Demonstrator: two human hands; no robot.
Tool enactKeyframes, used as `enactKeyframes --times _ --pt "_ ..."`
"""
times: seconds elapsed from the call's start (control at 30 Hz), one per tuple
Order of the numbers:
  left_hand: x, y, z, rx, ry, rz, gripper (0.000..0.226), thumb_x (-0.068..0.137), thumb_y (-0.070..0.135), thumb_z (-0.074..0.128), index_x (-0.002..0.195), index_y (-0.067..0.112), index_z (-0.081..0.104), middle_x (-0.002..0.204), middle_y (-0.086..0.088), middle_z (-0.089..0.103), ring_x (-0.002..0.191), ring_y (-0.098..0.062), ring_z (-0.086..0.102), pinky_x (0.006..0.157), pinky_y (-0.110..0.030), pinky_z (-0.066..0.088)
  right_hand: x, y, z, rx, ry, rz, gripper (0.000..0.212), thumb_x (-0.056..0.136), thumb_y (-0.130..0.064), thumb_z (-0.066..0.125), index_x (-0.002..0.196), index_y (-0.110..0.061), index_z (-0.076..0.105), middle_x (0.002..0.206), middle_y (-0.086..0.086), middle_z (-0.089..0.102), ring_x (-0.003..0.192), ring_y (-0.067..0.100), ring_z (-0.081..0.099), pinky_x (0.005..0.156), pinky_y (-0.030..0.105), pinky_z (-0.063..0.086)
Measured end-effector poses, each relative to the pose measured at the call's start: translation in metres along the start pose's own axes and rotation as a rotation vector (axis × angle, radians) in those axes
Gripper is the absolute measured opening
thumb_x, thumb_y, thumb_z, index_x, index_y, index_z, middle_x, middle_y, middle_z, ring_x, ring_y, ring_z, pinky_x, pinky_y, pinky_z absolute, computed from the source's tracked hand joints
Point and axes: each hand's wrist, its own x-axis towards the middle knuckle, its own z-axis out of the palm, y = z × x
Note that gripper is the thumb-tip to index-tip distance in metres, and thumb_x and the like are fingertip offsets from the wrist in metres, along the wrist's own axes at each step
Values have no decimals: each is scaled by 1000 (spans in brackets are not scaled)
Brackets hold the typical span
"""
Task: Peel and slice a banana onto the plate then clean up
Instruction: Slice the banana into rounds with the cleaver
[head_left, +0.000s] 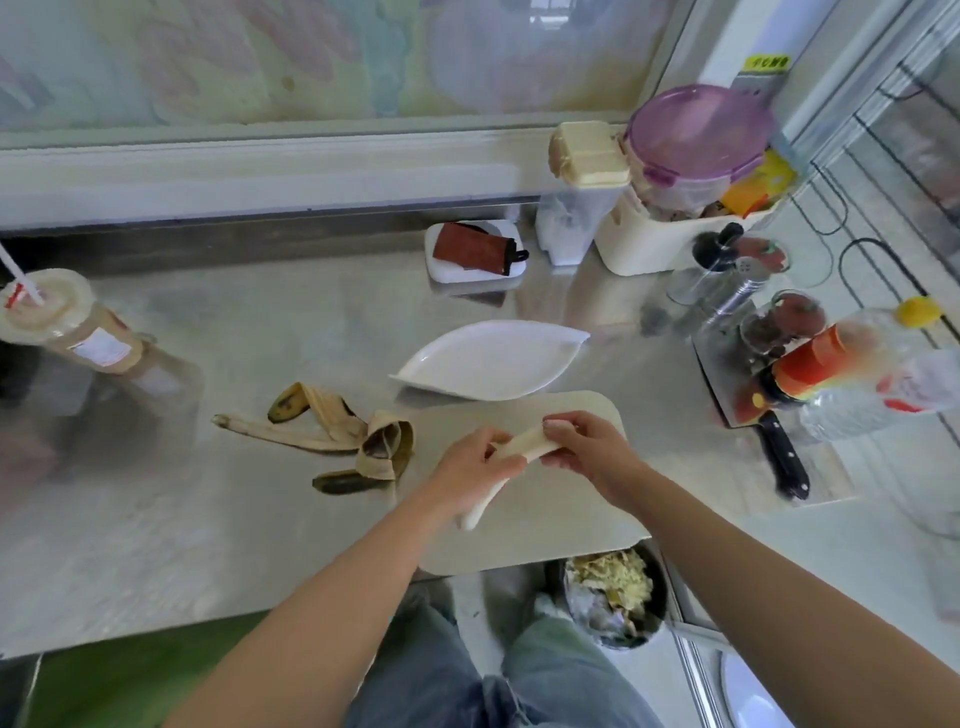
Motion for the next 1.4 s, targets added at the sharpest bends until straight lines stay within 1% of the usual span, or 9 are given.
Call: enactKeyframes --times 0.07,0.2,0.33,0.53,0.77,1.03,1.27,1.33,1.4 --pt "9 3 20 164 67 11 38 82 37 67 115 21 57 100 3 64 86 -14 61 71 -26 46 1 11 -18 10 52 35 18 92 -14 61 106 -3 59 103 18 61 80 23 66 69 24 58" --pt "19 1 46 438 172 140 37 80 27 67 115 19 60 106 -2 60 97 -21 57 77 -28 39 6 33 -36 -49 152 103 24 91 -22 63 105 -3 61 88 8 66 78 25 67 88 43 56" --pt "22 -7 53 568 271 170 33 79 20 67 112 18 64 101 -4 56 95 -25 54 82 -31 38 8 34 -45 -330 130 36 18 92 -33 57 100 -18 65 80 2 70 88 27 68 90 43 52" --pt "15 3 48 308 265 -18 24 86 17 61 109 18 68 96 4 58 89 -15 57 80 -27 44 14 28 -66 -703 25 -86 38 88 -20 61 126 -14 59 117 8 63 104 25 60 93 36 49" --pt "16 -5 36 117 290 -252 16 88 14 64 100 15 74 102 0 71 95 -16 62 88 -28 47 19 27 -56 -975 -26 -181 58 81 -37 69 134 -24 51 124 6 44 110 26 51 95 36 45" --pt "12 -8 39 -64 272 -312 21 92 4 54 96 8 75 97 -8 71 88 -19 63 83 -28 50 25 22 -44 -608 -33 -92 42 74 -27 80 110 -14 63 109 5 60 95 19 57 69 23 45" --pt "8 -7 27 -173 424 -255 27 98 9 44 105 13 70 110 -8 66 101 -23 57 95 -34 44 30 18 -36 -352 -153 -80 33 79 -25 77 107 -11 67 102 6 68 89 17 63 82 30 54" --pt "7 -7 21 -235 512 -213 27 98 11 44 107 14 69 109 -18 64 102 -31 57 92 -37 45 29 20 -33 -312 -182 -87 34 79 -23 77 109 -11 66 103 9 68 84 16 64 80 26 55" --pt "7 -8 15 -250 577 -157 25 98 13 45 102 18 69 99 -20 64 86 -30 58 79 -38 47 29 21 -33 -332 -207 -95 39 76 -18 79 112 -15 64 103 7 67 90 17 63 84 28 54"
